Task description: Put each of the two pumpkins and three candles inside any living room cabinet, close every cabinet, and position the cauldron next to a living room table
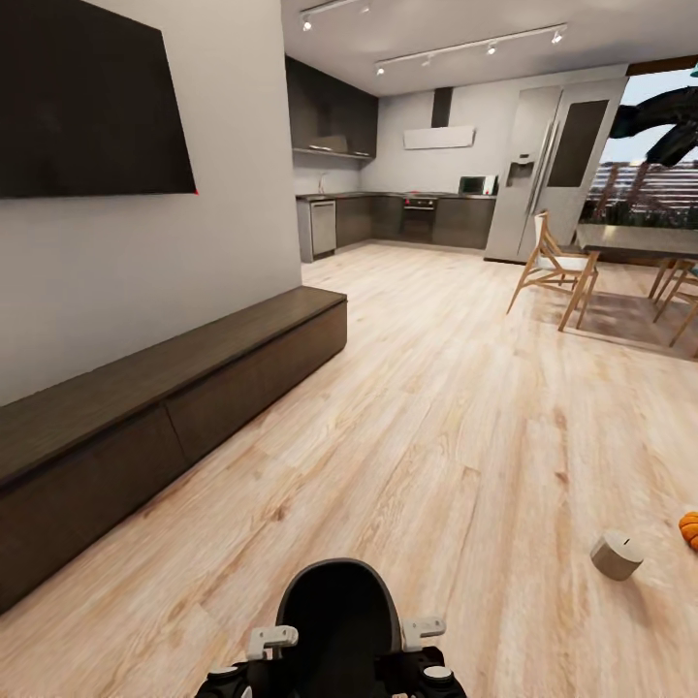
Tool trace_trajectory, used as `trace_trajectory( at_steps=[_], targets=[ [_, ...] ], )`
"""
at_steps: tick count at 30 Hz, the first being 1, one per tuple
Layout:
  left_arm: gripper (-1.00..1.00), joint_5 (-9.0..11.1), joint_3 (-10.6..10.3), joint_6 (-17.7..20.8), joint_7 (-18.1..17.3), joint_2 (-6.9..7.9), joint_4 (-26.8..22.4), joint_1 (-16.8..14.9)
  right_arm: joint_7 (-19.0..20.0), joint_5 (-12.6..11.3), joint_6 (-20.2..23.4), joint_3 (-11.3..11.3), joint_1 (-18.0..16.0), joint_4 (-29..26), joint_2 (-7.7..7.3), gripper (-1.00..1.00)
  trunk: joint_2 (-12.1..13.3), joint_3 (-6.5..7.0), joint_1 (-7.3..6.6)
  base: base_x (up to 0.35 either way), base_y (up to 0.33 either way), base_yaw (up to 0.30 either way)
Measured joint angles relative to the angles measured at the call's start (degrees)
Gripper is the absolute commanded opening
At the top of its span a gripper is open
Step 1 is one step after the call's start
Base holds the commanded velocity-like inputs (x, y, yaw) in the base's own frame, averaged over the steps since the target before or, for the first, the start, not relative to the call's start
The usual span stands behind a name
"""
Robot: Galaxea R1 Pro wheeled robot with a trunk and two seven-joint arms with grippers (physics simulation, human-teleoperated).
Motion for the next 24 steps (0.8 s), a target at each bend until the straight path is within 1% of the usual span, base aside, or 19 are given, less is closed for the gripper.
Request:
trace_trajectory(
  at_steps=[5, 6, 11, 12, 15, 16, 18, 21, 24],
  targets=[
    [1.0, -0.01, 0.0, -0.02, 0.01, 0.0, 0.01, 0.0, -0.01, 0.04, 0.0, -0.01, 0.0, -0.01, 0.0, 1.0, 0.0, 0.0, 0.0, 0.0, 0.0, 0.0],
    [1.0, -0.04, 0.0, -0.12, 0.01, 0.0, 0.01, -0.01, -0.02, 0.05, 0.02, -0.01, 0.0, 0.0, 0.0, -1.0, 0.0, 0.0, 0.0, 0.0, 0.0, 0.0],
    [1.0, 0.19, -0.03, -1.71, -0.07, -0.02, 0.01, 0.02, 0.04, -0.11, -0.01, 0.02, 0.01, 0.01, 0.01, -1.0, 0.0, 0.0, 0.0, 0.0, 0.0, 0.0],
    [1.0, -0.09, 0.01, -1.82, 0.05, 0.01, 0.02, 0.05, -0.14, 0.61, 0.03, -0.12, -0.03, -0.05, -0.02, -1.0, 0.0, 0.0, 0.0, 0.0, 0.0, 0.0],
    [1.0, -0.14, 0.01, -1.9, 0.07, 0.01, 0.02, 0.06, -0.17, 0.64, 0.03, -0.13, -0.03, -0.04, -0.02, -1.0, 0.0, 0.0, 0.0, 0.0, 0.0, 0.0],
    [-1.0, -0.14, 0.01, -1.92, 0.07, 0.01, 0.02, 0.05, -0.16, 0.64, 0.03, -0.13, -0.03, -0.04, -0.02, -1.0, 0.0, 0.0, 0.0, 0.0, 0.0, 0.0],
    [-1.0, 0.07, -0.03, -1.95, -0.02, -0.01, 0.02, 0.06, 0.02, 0.1, 0.0, -0.01, -0.02, -0.04, 0.0, -1.0, 0.0, 0.0, 0.0, 0.0, 0.0, 0.0],
    [-1.0, 0.15, -0.04, -2.01, -0.04, -0.01, 0.02, 0.07, 0.05, -0.04, -0.02, 0.02, -0.01, -0.03, 0.01, -1.0, 0.0, 0.0, 0.0, 0.0, 0.0, 0.0],
    [-1.0, -0.64, 0.27, -2.05, 0.25, 0.05, -0.06, 0.03, -0.12, 0.3, 0.01, -0.13, 0.0, 0.03, -0.02, -1.0, 0.0, 0.0, 0.0, 0.0, 0.0, 0.0]
  ],
)
